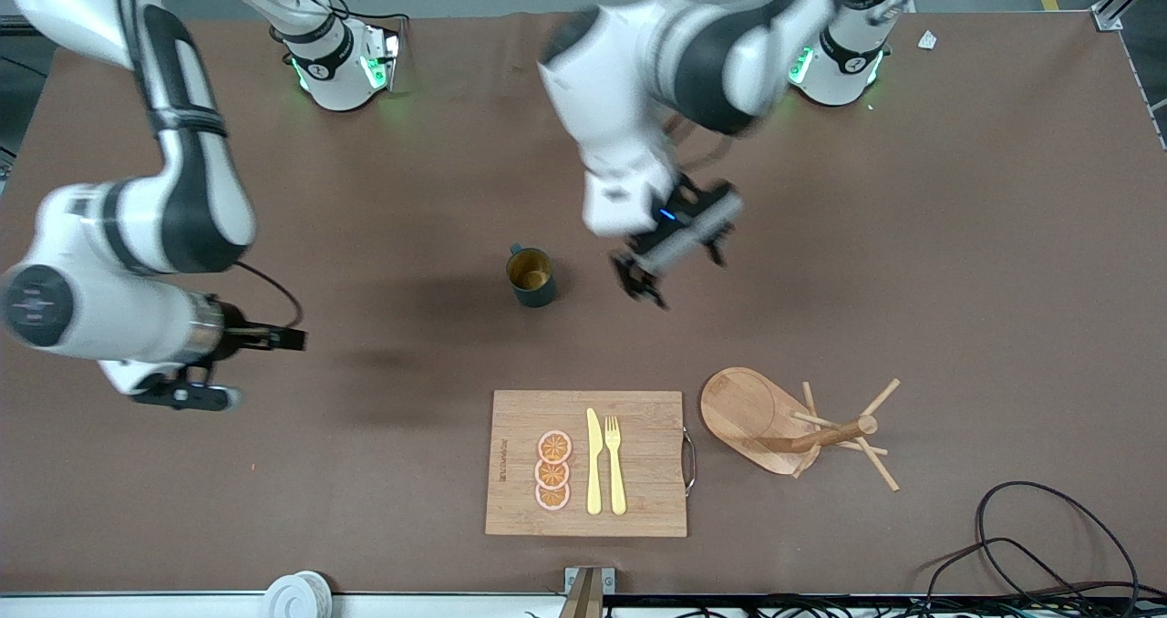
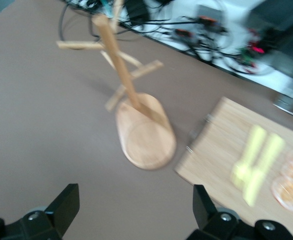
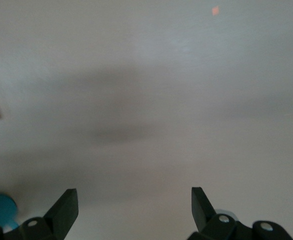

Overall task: Transfer cup from left to right arm and place
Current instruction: 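Grasp the teal mug with the right gripper while the left gripper withdraws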

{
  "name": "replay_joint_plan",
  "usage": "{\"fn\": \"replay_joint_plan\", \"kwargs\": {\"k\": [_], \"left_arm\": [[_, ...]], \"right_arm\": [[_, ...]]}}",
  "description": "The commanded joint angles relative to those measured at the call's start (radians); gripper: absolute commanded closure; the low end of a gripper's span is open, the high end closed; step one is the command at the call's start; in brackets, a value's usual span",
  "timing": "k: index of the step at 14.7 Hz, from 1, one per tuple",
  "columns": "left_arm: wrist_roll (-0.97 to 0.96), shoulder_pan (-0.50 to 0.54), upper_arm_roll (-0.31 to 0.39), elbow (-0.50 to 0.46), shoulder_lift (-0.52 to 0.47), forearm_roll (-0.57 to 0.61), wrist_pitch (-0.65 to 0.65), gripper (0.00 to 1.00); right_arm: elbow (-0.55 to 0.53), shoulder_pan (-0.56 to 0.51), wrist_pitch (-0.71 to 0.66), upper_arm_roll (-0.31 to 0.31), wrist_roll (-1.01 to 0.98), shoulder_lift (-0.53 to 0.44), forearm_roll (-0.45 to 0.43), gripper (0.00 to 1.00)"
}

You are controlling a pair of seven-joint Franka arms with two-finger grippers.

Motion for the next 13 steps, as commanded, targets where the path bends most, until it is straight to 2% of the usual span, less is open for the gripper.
{"fn": "replay_joint_plan", "kwargs": {"k": [1,3,5,6,8,11,13], "left_arm": [[0.107,0.167,-0.019,-0.027,-0.020,-0.071,0.058,0.00],[0.273,0.288,-0.019,-0.019,-0.034,-0.126,0.063,0.00],[0.423,0.384,-0.018,-0.013,-0.078,-0.258,0.062,0.00],[0.483,0.428,-0.018,-0.014,-0.119,-0.330,0.062,0.00],[0.618,0.488,-0.018,-0.014,-0.166,-0.431,0.062,0.00],[0.794,0.534,0.002,-0.020,-0.256,-0.516,0.048,0.00],[0.961,0.551,0.065,-0.033,-0.336,-0.612,-0.028,0.00]], "right_arm": [[-0.081,0.122,0.078,-0.007,0.252,-0.026,0.021,0.00],[-0.029,0.215,0.079,-0.007,0.447,0.017,0.066,0.00],[-0.007,0.283,0.123,-0.007,0.643,0.055,0.153,0.00],[-0.015,0.335,0.189,-0.007,0.728,0.058,0.175,0.00],[-0.019,0.427,0.234,-0.008,0.866,0.098,0.175,0.00],[-0.048,0.510,0.249,-0.008,0.914,0.111,0.179,0.00],[-0.111,0.524,0.333,-0.007,0.916,0.111,0.181,0.00]]}}
